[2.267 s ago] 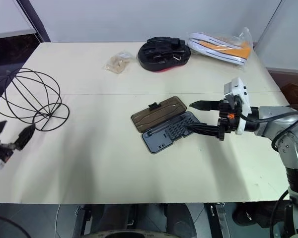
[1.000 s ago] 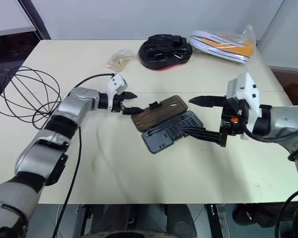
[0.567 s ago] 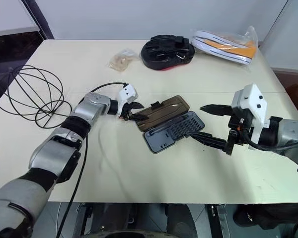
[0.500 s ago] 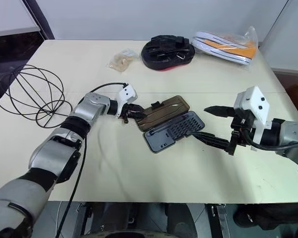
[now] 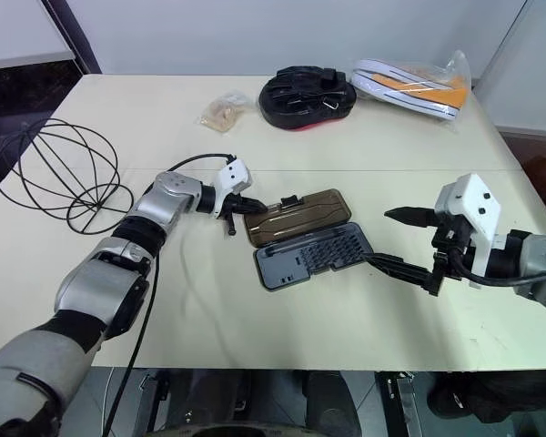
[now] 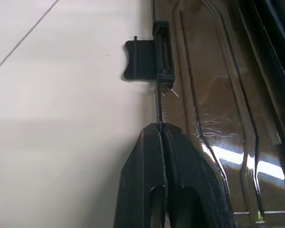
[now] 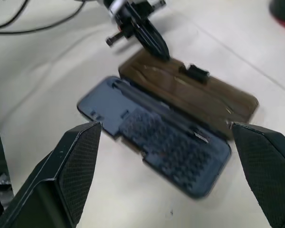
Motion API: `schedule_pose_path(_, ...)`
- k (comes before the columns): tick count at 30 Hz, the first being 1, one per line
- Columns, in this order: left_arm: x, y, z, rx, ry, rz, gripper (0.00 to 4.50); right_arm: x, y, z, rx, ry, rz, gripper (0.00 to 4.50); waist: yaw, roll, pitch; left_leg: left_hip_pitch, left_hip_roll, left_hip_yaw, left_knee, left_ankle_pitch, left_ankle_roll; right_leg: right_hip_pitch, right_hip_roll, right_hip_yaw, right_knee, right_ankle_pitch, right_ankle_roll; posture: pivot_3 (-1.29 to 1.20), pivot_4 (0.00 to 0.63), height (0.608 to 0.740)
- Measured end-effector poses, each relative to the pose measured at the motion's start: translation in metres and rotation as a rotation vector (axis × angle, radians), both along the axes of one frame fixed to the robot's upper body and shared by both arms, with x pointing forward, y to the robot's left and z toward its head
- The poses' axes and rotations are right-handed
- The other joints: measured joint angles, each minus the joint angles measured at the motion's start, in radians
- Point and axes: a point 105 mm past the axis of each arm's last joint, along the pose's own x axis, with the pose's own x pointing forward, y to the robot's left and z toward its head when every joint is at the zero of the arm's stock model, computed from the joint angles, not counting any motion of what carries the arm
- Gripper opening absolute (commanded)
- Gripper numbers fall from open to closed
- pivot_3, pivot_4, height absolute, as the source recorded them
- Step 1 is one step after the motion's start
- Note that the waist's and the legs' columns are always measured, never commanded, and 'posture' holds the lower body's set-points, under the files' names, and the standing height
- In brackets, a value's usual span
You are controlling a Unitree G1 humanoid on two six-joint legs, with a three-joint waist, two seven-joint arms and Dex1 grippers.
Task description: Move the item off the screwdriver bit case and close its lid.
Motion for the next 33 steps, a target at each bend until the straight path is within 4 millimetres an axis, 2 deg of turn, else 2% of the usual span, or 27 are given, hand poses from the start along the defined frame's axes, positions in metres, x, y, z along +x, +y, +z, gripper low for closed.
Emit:
schedule_pose_path(6, -0.019, 0.009, 0.004, 0.058, 0.0, -0.217, 0.05, -0.016, -0.008, -0.008, -0.02, 0.053, 0.009, 4.5, 0.002, 0.0, 0.0, 0.0, 0.0, 0.0, 0.0, 0.0, 0.0, 0.001, 0.001, 0.0, 0.0, 0.0, 0.0, 0.0, 0.15, 0.74)
schedule_pose_path(13, -0.033, 0.004, 0.004, 0.125, -0.011, -0.388, 0.05, -0.026, -0.006, -0.014, -0.048, 0.071, 0.024, 4.5, 0.001, 0.0, 0.0, 0.0, 0.0, 0.0, 0.001, 0.0, 0.0, 0.001, 0.001, 0.0, 0.0, 0.0, 0.0, 0.0, 0.15, 0.74)
schedule_pose_path(26, -0.022, 0.007, -0.005, 0.17, -0.097, -0.294, 0.05, -0.022, -0.003, -0.011, -0.041, 0.031, 0.026, 4.5, 0.0, 0.0, 0.0, 0.004, 0.001, -0.001, 0.001, 0.0, 0.0, 0.005, 0.001, 0.0, 0.001, 0.001, 0.001, 0.0, 0.15, 0.74)
schedule_pose_path(33, -0.022, 0.024, -0.006, 0.163, -0.095, -0.236, 0.05, -0.016, -0.003, -0.012, -0.032, 0.026, 0.033, 4.5, -0.02, 0.0, 0.0, 0.006, 0.002, -0.002, 0.001, 0.0, 0.0, 0.007, 0.002, 0.0, 0.001, 0.001, 0.001, 0.0, 0.15, 0.74)
